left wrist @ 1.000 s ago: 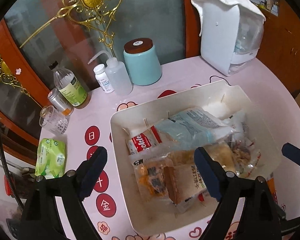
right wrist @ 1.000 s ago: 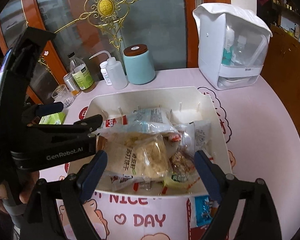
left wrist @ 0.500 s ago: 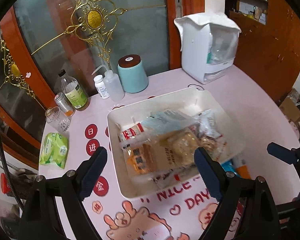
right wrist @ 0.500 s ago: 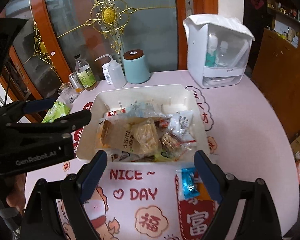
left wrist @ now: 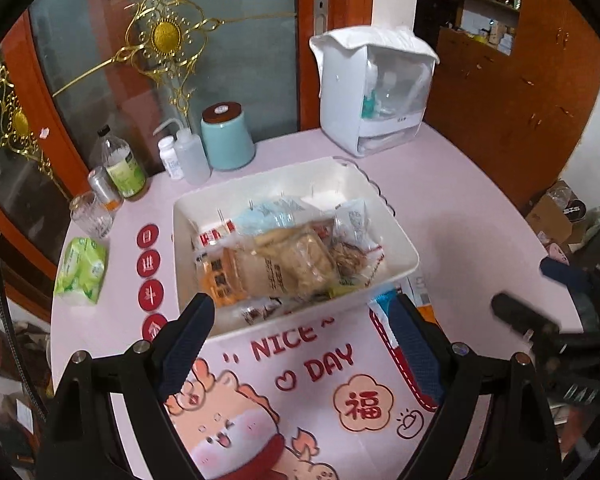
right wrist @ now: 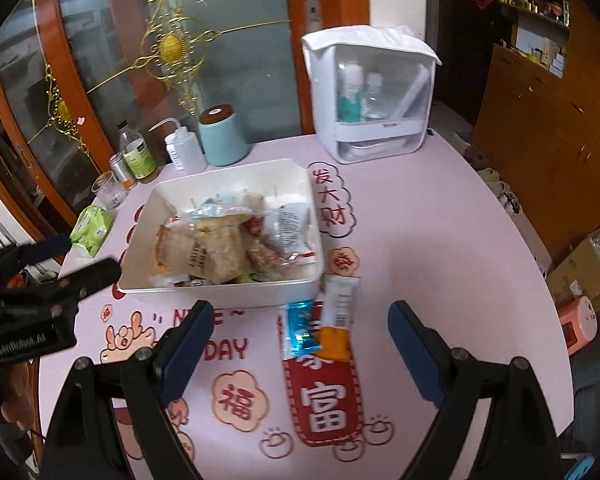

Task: Organize snacks
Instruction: 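Move both tools back over the blue packet and white-orange bar, then grasp the blue packet with left tool while right tool grasps white-orange bar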

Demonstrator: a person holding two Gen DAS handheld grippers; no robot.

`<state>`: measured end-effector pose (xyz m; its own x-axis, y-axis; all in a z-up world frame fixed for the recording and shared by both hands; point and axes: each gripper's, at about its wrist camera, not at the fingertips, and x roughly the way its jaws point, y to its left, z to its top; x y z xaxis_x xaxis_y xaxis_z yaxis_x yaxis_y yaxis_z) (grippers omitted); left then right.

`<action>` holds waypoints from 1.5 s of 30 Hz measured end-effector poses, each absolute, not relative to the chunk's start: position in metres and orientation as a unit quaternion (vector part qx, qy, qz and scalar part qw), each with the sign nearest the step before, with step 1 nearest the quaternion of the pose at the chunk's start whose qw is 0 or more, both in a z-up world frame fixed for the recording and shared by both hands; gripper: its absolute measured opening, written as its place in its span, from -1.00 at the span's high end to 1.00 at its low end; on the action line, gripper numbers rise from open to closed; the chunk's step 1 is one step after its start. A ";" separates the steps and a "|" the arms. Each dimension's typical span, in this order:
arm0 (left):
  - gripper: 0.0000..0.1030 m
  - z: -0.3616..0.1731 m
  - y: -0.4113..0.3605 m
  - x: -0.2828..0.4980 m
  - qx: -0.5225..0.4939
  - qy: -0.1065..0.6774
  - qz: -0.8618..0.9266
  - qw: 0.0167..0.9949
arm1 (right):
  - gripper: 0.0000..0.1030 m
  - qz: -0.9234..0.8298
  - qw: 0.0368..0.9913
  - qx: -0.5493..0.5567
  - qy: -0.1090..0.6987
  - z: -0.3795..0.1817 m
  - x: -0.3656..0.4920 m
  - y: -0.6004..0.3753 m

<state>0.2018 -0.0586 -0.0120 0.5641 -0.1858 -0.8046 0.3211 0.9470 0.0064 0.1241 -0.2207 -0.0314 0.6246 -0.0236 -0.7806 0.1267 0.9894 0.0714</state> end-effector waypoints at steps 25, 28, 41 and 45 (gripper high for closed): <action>-0.71 -0.190 -0.184 0.238 -0.013 0.576 -0.021 0.817 | -0.72 0.060 0.831 0.111 0.542 -0.169 0.210 -0.330; -0.71 -0.208 -0.187 0.248 -0.030 0.586 -0.019 0.810 | -0.71 0.062 0.822 0.116 0.553 -0.182 0.217 -0.326; -0.17 -0.242 -0.202 0.264 -0.002 0.588 -0.007 0.809 | -0.65 0.060 0.808 0.127 0.572 -0.208 0.231 -0.321; 0.32 -0.238 -0.194 0.266 -0.005 0.583 -0.005 0.812 | -0.65 0.055 0.805 0.116 0.579 -0.215 0.234 -0.309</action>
